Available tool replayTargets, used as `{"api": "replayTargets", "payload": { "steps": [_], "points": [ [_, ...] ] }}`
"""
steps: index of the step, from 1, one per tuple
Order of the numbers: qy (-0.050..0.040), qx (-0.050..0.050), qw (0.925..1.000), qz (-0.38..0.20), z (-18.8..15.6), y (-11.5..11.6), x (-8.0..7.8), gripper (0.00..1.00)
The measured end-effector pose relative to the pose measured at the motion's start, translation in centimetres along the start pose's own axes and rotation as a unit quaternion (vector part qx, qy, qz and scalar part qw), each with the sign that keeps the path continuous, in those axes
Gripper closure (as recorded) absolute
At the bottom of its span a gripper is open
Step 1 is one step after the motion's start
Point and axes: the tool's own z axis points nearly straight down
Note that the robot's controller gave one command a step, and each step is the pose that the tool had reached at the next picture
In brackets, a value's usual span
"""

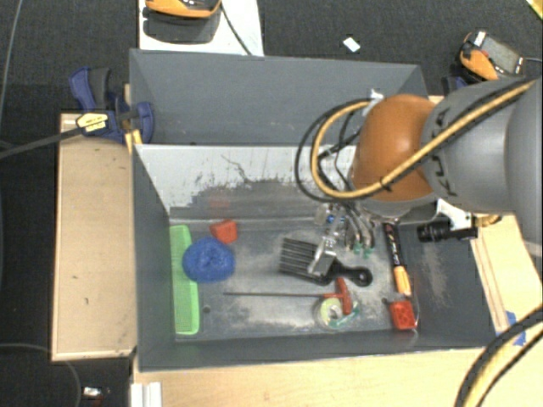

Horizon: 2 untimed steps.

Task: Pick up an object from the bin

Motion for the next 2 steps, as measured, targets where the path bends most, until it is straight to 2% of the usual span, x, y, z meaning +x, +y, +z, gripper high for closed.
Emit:
{"api": "replayTargets", "payload": {
  "steps": [1, 2],
  "points": [
    [-0.003, -0.001, 1.0, -0.005, 6.98, -1.05, -0.54, 0.0],
    [-0.0069, -0.003, 0.9979, 0.065, 6.51, -1.31, 0.23, 1.0]
  ]
}}
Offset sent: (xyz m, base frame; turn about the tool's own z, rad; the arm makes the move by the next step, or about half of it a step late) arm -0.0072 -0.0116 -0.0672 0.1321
